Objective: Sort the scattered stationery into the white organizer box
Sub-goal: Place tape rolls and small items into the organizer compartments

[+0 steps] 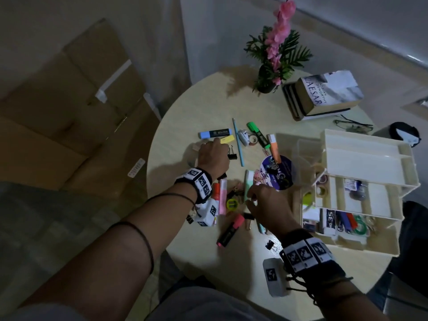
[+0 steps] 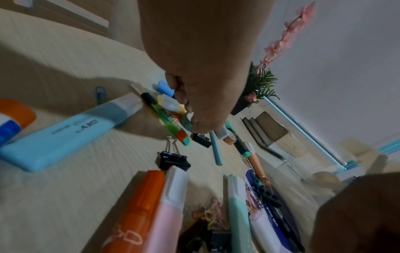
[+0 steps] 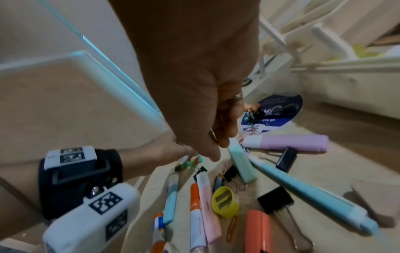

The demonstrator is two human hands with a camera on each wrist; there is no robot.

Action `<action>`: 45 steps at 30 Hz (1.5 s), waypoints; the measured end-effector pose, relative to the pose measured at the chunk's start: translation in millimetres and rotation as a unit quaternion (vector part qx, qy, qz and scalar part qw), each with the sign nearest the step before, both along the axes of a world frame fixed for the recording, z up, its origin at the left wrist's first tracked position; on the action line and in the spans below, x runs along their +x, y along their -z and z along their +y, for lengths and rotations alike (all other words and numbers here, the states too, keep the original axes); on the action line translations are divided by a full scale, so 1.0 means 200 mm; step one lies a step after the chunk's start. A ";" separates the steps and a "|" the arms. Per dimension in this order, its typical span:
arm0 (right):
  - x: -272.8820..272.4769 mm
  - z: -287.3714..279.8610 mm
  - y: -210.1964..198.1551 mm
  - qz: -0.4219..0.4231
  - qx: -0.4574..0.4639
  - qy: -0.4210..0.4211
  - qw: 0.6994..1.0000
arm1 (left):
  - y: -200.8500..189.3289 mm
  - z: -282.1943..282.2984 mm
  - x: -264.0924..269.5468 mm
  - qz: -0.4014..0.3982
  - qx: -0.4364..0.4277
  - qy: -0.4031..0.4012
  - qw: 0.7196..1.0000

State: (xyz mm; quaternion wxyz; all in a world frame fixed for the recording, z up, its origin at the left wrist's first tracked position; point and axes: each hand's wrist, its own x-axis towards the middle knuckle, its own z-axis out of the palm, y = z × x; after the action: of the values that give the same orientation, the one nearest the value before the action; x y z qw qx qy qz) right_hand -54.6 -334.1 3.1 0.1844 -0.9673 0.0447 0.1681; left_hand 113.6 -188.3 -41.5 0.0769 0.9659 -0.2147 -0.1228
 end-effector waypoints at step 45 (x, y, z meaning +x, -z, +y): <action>-0.16 -0.48 -0.17 -0.172 0.129 -0.019 0.976 | -0.08 0.13 -0.69 0.145 -0.332 -0.003 0.932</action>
State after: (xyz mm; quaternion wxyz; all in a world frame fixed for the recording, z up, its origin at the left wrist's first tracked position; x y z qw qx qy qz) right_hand -86.4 -430.8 37.8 0.3097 -0.9504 -0.0285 0.0066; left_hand -23.7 -161.5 -24.9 0.4239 0.8576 -0.2266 -0.1832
